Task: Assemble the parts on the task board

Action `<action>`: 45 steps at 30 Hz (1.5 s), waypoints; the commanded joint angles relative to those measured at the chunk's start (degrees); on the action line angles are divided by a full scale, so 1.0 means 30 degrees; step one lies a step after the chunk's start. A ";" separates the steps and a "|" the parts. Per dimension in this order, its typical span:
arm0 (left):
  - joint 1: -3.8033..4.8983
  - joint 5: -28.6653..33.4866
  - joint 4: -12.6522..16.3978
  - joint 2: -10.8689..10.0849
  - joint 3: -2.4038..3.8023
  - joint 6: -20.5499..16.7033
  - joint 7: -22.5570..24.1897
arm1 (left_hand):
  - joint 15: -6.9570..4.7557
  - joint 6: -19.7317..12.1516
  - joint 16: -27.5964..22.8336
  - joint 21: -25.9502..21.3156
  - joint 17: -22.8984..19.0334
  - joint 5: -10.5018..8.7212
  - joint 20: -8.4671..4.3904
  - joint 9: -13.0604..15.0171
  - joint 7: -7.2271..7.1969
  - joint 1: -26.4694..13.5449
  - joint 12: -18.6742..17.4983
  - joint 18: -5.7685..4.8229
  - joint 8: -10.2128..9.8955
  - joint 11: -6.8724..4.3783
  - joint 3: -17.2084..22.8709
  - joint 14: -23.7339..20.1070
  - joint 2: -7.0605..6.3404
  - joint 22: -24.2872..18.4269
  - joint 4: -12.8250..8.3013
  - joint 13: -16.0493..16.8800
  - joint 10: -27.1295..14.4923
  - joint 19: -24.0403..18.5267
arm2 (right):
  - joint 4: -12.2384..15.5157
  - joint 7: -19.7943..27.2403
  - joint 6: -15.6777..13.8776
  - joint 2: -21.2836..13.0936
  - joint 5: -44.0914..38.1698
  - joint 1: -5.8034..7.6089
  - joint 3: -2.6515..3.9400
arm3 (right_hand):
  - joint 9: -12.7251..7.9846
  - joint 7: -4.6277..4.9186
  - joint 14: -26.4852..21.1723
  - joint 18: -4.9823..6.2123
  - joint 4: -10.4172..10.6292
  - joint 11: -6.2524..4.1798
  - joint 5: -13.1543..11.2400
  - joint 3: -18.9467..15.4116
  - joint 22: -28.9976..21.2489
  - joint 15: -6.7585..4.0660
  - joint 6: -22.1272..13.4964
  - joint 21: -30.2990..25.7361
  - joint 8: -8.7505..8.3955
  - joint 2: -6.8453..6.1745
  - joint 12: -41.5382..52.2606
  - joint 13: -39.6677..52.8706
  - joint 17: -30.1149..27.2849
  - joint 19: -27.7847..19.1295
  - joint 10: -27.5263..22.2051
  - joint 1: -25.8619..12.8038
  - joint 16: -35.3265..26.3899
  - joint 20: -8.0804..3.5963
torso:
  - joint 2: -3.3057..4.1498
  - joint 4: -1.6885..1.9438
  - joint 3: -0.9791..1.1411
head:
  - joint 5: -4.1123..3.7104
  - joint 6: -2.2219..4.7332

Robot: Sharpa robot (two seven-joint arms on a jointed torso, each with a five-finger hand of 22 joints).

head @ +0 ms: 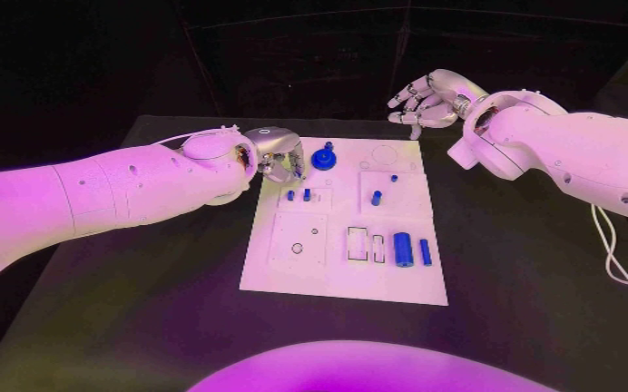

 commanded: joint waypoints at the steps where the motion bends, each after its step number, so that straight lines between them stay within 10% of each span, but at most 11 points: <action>1: 0.0043 0.0090 0.0058 0.0010 0.0030 -0.0200 0.0218 | 0.0038 0.0049 0.0048 0.0023 0.0019 0.0107 -0.0008 0.0004 0.0032 0.0138 -0.0078 -0.0050 -0.0076 0.0019 0.0142 0.0108 -0.0113 0.0017 0.0004 -0.0029 0.0091 0.0188 | 0.0015 0.0180 0.0008 0.0014 0.0034 0.0039 0.0013 | -0.0017 -0.0063 -0.0036 0.0063 0.0028 -0.0042 0.0064 -0.0112 0.0002 -0.0061 -0.0089 -0.0093 0.0129 0.0110 0.0055 -0.0031 -0.0027 0.0120 -0.0084 0.0103 0.0069 -0.0009 | 0.0013 -0.0014 0.0011 | 0.0003 0.0005; 45: 0.0068 0.0343 -0.0042 0.0390 0.0041 0.0382 0.0114 | 0.0045 0.0062 0.0012 0.0027 -0.0042 0.0107 -0.0006 0.0005 0.0060 0.0182 -0.0127 -0.0053 -0.0102 0.0035 0.0221 0.0106 -0.0129 0.0030 -0.0042 -0.0029 0.0135 0.0194 | 0.0026 0.0186 -0.0007 0.0022 0.0034 0.0032 0.0013 | -0.0017 -0.0063 -0.0036 0.0063 0.0028 -0.0042 0.0064 -0.0112 0.0002 -0.0061 -0.0089 -0.0093 0.0129 0.0110 0.0055 -0.0031 -0.0027 0.0120 -0.0084 0.0103 0.0069 -0.0009 | 0.0013 -0.0019 0.0011 | -0.0072 0.0006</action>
